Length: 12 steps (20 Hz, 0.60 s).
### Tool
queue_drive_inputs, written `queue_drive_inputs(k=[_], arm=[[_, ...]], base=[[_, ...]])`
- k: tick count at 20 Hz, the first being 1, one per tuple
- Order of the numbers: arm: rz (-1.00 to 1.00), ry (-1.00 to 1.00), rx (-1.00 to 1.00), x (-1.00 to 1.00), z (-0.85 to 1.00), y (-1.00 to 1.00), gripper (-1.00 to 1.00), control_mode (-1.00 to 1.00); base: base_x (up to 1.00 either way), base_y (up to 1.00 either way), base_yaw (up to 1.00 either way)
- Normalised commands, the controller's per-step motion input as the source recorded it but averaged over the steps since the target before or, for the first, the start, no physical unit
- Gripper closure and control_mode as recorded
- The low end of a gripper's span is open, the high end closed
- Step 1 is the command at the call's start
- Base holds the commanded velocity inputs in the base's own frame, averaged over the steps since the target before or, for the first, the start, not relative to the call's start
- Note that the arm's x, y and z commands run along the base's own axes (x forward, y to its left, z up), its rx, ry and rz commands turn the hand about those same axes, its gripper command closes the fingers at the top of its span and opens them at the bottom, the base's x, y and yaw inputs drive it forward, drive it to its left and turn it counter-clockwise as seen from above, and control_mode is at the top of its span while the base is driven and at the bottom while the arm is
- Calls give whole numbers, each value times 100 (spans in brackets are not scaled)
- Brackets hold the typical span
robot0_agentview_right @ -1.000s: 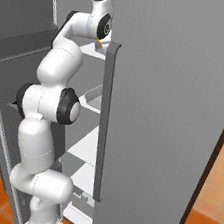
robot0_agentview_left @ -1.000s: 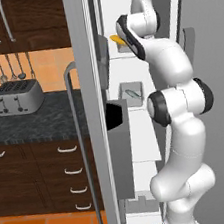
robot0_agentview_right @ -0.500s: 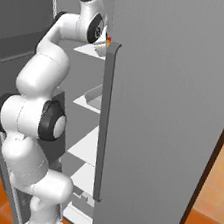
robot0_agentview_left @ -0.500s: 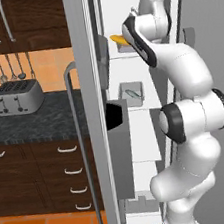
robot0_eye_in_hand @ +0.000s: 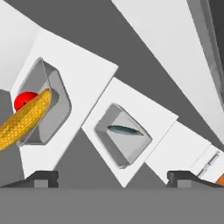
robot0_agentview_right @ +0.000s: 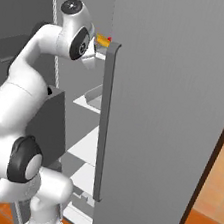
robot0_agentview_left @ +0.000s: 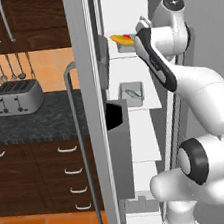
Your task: Take the meat container that has the fish and place it on the second highest rack of the freezer. Then take the vegetable container that has the corn and tomato and place it on the highest rack of the freezer.
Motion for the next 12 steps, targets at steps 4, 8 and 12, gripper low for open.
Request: queue_drive_inputs(k=[4, 8, 12], arm=[[9, 0, -10, -100, -53, 28, -100, -100], [11, 0, -16, -100, -79, 30, -100, -100], [11, 1, -12, -100, -87, 10, -100, -100]], base=[[0, 0, 0], [0, 0, 0], [0, 0, 0]])
